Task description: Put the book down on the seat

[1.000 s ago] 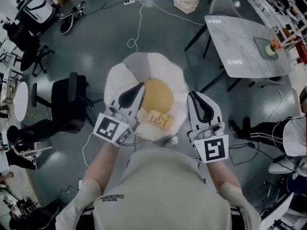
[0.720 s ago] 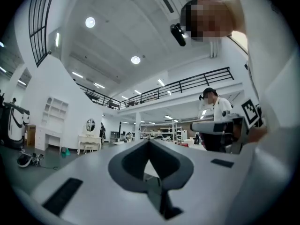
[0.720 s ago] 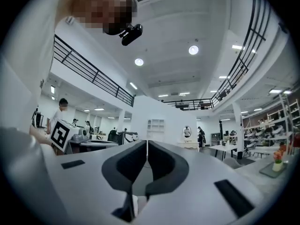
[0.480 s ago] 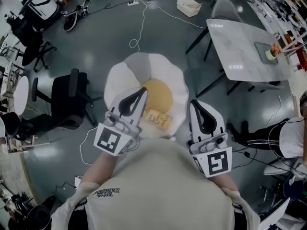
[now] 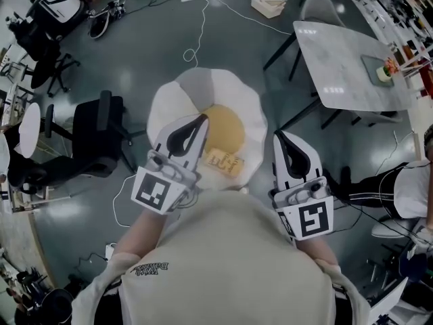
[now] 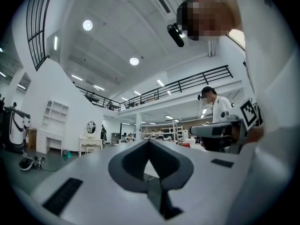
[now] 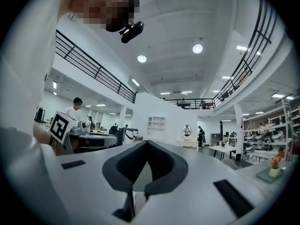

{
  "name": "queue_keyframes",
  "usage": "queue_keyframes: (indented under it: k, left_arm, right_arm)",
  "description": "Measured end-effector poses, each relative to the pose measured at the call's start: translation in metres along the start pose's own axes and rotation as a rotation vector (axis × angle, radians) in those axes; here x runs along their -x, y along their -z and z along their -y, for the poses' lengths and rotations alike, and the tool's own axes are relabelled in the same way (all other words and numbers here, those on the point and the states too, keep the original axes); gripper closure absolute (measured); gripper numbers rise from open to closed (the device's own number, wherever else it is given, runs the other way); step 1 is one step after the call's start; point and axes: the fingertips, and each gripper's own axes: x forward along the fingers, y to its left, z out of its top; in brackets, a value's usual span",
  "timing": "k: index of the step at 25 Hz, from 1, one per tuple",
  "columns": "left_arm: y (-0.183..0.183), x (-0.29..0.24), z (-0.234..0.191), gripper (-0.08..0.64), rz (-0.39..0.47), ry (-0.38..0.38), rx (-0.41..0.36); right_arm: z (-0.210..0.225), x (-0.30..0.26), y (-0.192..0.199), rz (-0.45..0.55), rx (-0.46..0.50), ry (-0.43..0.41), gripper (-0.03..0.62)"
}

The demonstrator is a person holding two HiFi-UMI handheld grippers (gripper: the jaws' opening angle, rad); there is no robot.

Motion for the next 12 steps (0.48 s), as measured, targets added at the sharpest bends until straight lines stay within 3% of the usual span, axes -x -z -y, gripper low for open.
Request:
queue_keyframes:
  k: [12]
  left_arm:
    - [-0.0047, 0.0052, 0.0068, 0.551, 0.004, -0.004, -0.009]
  right_arm:
    - [0.0056, 0.009, 0.0095, -0.009, -0.016, 0.046, 0.584]
